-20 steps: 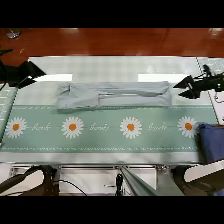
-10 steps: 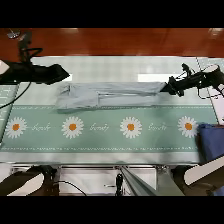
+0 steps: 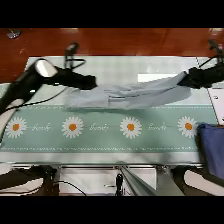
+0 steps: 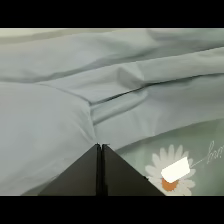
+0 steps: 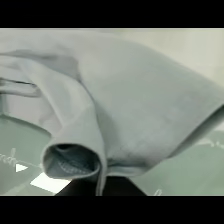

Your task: Fold the shirts.

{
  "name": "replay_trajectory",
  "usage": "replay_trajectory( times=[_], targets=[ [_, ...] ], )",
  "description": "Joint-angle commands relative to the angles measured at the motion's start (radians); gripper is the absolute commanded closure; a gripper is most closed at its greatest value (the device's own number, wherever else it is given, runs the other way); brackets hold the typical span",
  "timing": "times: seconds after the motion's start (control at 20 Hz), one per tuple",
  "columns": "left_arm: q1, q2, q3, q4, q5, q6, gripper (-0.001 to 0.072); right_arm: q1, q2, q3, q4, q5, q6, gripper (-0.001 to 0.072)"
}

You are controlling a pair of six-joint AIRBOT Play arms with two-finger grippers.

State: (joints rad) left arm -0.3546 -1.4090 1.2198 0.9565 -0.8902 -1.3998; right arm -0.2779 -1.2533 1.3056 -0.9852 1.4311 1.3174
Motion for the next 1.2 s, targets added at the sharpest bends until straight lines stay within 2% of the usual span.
replay_trajectory(
  times=[0.0,0.25,0.4,0.55,0.7,0.8,0.9,1.05,1.15],
  targets=[
    [-0.151,-0.18,0.154,0.0,0.0,-0.027,0.0687,0.001,0.281,-0.113,-0.012,0.013,0.077,0.0688],
    [-0.356,-0.397,0.425,-0.016,-0.034,-0.098,0.0687,0.001,0.482,-0.188,-0.012,0.019,0.154,0.0688],
    [-0.455,-0.473,0.504,-0.082,-0.005,-0.099,0.0687,0.002,0.498,-0.188,0.0,0.038,0.157,0.0688],
    [-0.526,-0.524,0.526,-0.108,0.066,-0.17,0.0687,0.002,0.498,-0.188,0.008,0.037,0.158,0.0688],
    [-0.563,-0.574,0.55,-0.193,0.026,-0.158,0.0687,0.001,0.498,-0.188,0.008,0.023,0.158,0.0688],
    [-0.555,-0.578,0.551,-0.286,0.013,-0.099,0.0687,0.001,0.495,-0.188,0.007,0.019,0.157,0.0688],
    [-0.507,-0.577,0.587,-0.311,-0.03,-0.089,0.0687,0.002,0.488,-0.188,0.008,0.018,0.157,0.0688],
    [-0.327,-0.539,0.621,-0.306,-0.132,-0.091,0.0689,0.002,0.473,-0.188,0.028,0.014,0.153,0.0688],
    [-0.171,-0.485,0.621,-0.246,-0.2,-0.15,0.0689,0.002,0.453,-0.188,0.105,0.001,0.125,0.0688]
  ],
)
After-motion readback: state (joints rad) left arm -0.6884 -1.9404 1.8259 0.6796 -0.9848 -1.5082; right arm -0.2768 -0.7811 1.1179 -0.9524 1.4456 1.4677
